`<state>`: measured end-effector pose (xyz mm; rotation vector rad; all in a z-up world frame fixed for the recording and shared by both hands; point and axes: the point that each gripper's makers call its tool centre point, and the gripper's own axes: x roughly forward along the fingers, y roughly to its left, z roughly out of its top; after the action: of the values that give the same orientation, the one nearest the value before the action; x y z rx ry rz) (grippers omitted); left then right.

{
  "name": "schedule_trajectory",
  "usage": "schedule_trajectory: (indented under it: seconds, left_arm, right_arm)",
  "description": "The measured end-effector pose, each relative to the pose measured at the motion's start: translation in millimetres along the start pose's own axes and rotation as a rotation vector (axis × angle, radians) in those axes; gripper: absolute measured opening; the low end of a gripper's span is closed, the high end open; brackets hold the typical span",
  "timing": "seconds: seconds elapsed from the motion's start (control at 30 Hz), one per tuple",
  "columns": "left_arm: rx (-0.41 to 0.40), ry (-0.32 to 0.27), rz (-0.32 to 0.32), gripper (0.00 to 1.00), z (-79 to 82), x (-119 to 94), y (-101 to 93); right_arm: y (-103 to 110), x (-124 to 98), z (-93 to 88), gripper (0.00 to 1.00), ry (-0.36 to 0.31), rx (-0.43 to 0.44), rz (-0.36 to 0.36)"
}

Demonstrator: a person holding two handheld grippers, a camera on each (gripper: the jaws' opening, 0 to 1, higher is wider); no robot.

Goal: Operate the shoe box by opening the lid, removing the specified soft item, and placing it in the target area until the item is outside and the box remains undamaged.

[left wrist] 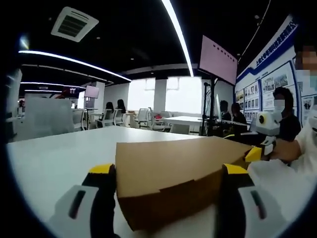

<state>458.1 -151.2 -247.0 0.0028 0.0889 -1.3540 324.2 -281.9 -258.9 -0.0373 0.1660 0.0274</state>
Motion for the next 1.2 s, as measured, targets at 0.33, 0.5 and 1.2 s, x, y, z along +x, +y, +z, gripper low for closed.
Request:
schedule_trajectory:
  seconds: [0.33, 0.5, 1.2]
  left_arm:
    - [0.04, 0.016, -0.032, 0.82, -6.3, -11, 1.2]
    - [0.059, 0.05, 0.001, 0.81, -14.9, -12, 11.3]
    - [0.02, 0.054, -0.073, 0.85, -16.6, 0, 0.3]
  right_arm:
    - [-6, -1, -0.9, 0.99, 0.008, 0.028, 0.034]
    - [-5, 0, -1.3, 1.0, 0.011, 0.03, 0.032]
    - [-4, 5, -4.8, 1.0, -0.005, -0.015, 0.018]
